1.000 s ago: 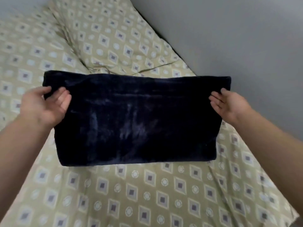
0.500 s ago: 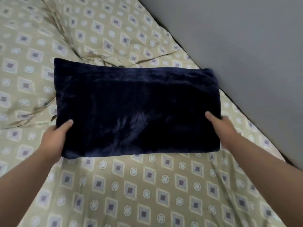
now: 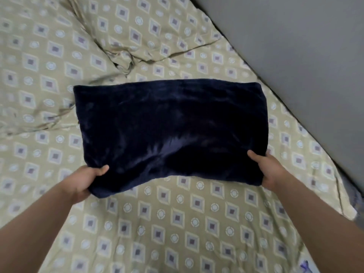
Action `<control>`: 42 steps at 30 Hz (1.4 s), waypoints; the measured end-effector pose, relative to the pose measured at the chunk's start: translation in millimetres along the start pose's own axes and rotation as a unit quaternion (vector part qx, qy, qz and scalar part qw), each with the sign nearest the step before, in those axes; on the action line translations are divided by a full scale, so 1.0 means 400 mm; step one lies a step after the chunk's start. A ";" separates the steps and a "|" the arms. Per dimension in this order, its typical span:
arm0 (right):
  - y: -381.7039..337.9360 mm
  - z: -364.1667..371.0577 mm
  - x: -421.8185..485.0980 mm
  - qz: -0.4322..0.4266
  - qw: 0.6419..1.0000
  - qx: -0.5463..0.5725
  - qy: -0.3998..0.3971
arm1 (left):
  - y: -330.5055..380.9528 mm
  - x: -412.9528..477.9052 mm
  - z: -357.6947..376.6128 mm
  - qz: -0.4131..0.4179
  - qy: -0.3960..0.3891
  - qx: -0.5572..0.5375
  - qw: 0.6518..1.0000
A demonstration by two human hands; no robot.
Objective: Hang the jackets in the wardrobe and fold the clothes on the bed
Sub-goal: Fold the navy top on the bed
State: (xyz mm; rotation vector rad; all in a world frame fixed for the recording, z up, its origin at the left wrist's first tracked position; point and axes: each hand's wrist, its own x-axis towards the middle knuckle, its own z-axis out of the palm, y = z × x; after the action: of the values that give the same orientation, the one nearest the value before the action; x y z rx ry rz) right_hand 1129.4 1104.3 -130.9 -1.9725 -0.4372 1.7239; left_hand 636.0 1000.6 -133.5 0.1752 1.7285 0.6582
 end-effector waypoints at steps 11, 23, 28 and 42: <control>0.299 -0.206 -0.236 0.136 0.984 -0.089 -0.076 | -0.332 -0.268 -0.108 -0.194 0.022 0.052 0.979; 0.117 -0.123 -0.127 0.096 0.992 -0.001 -0.078 | -0.197 -0.296 0.344 0.426 -0.026 0.417 0.802; 0.047 -0.122 -0.180 0.099 0.989 -0.035 -0.106 | -0.221 -0.255 0.540 0.214 -0.159 0.196 0.944; 0.003 0.344 -0.507 -0.147 0.957 -0.167 -0.187 | -0.020 -0.441 0.404 0.113 -0.055 -0.158 0.979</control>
State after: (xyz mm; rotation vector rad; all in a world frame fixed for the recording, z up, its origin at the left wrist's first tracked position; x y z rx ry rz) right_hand 962.3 1015.1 24.6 -1.6714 -1.1605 1.9162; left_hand 836.9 968.0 -7.7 0.1825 1.4875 1.0623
